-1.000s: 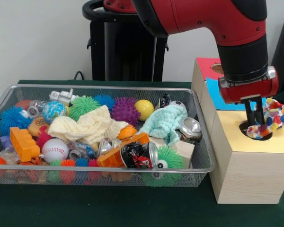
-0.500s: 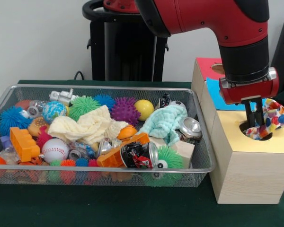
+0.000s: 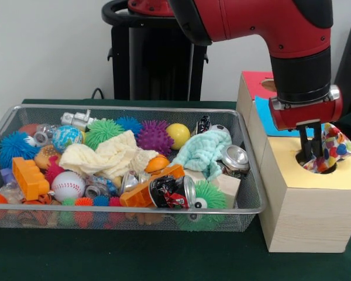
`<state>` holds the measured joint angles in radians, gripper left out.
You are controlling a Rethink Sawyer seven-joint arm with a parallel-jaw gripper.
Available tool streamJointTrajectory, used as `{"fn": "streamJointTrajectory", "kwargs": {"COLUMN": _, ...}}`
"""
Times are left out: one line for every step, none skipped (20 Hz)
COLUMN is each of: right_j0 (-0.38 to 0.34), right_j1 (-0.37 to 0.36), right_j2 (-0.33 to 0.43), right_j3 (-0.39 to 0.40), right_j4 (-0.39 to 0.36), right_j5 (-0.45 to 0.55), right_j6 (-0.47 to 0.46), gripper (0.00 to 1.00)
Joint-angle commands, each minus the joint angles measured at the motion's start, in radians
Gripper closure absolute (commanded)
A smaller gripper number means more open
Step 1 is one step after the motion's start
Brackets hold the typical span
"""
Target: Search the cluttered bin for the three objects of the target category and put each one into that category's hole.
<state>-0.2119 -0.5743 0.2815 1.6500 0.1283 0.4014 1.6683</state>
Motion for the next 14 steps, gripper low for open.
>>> {"fn": "streamJointTrajectory", "kwargs": {"right_j0": -0.001, "right_j1": 0.115, "right_j2": -0.059, "right_j3": 0.029, "right_j4": -0.139, "right_j5": -0.010, "right_j6": 0.022, "gripper": 1.00}}
{"fn": "streamJointTrajectory", "kwargs": {"right_j0": -0.005, "right_j1": 0.116, "right_j2": -0.058, "right_j3": 0.032, "right_j4": -0.149, "right_j5": -0.014, "right_j6": 0.021, "gripper": 1.00}}
{"fn": "streamJointTrajectory", "kwargs": {"right_j0": -0.009, "right_j1": 0.119, "right_j2": -0.056, "right_j3": 0.031, "right_j4": -0.157, "right_j5": -0.017, "right_j6": 0.019, "gripper": 1.00}}
{"fn": "streamJointTrajectory", "kwargs": {"right_j0": -0.011, "right_j1": 0.121, "right_j2": -0.057, "right_j3": 0.034, "right_j4": -0.166, "right_j5": -0.023, "right_j6": 0.020, "gripper": 1.00}}
{"fn": "streamJointTrajectory", "kwargs": {"right_j0": -0.011, "right_j1": 0.127, "right_j2": -0.060, "right_j3": 0.028, "right_j4": -0.174, "right_j5": -0.025, "right_j6": 0.022, "gripper": 1.00}}
{"fn": "streamJointTrajectory", "kwargs": {"right_j0": -0.010, "right_j1": 0.133, "right_j2": -0.063, "right_j3": 0.023, "right_j4": -0.183, "right_j5": -0.027, "right_j6": 0.024, "gripper": 1.00}}
{"fn": "streamJointTrajectory", "kwargs": {"right_j0": -0.011, "right_j1": 0.141, "right_j2": -0.066, "right_j3": 0.018, "right_j4": -0.191, "right_j5": -0.035, "right_j6": 0.024, "gripper": 1.00}}
{"fn": "streamJointTrajectory", "kwargs": {"right_j0": -0.012, "right_j1": 0.150, "right_j2": -0.069, "right_j3": 0.014, "right_j4": -0.199, "right_j5": -0.043, "right_j6": 0.024, "gripper": 1.00}}
{"fn": "streamJointTrajectory", "kwargs": {"right_j0": -0.014, "right_j1": 0.158, "right_j2": -0.071, "right_j3": 0.009, "right_j4": -0.207, "right_j5": -0.051, "right_j6": 0.022, "gripper": 1.00}}
{"fn": "streamJointTrajectory", "kwargs": {"right_j0": -0.015, "right_j1": 0.166, "right_j2": -0.073, "right_j3": 0.004, "right_j4": -0.216, "right_j5": -0.059, "right_j6": 0.019, "gripper": 1.00}}
{"fn": "streamJointTrajectory", "kwargs": {"right_j0": -0.018, "right_j1": 0.175, "right_j2": -0.073, "right_j3": -0.001, "right_j4": -0.223, "right_j5": -0.068, "right_j6": 0.018, "gripper": 1.00}}
{"fn": "streamJointTrajectory", "kwargs": {"right_j0": -0.022, "right_j1": 0.184, "right_j2": -0.073, "right_j3": -0.005, "right_j4": -0.229, "right_j5": -0.077, "right_j6": 0.016, "gripper": 1.00}}
{"fn": "streamJointTrajectory", "kwargs": {"right_j0": -0.021, "right_j1": 0.197, "right_j2": -0.077, "right_j3": -0.018, "right_j4": -0.236, "right_j5": -0.079, "right_j6": 0.013, "gripper": 1.00}}
{"fn": "streamJointTrajectory", "kwargs": {"right_j0": -0.022, "right_j1": 0.209, "right_j2": -0.079, "right_j3": -0.024, "right_j4": -0.243, "right_j5": -0.090, "right_j6": 0.012, "gripper": 1.00}}
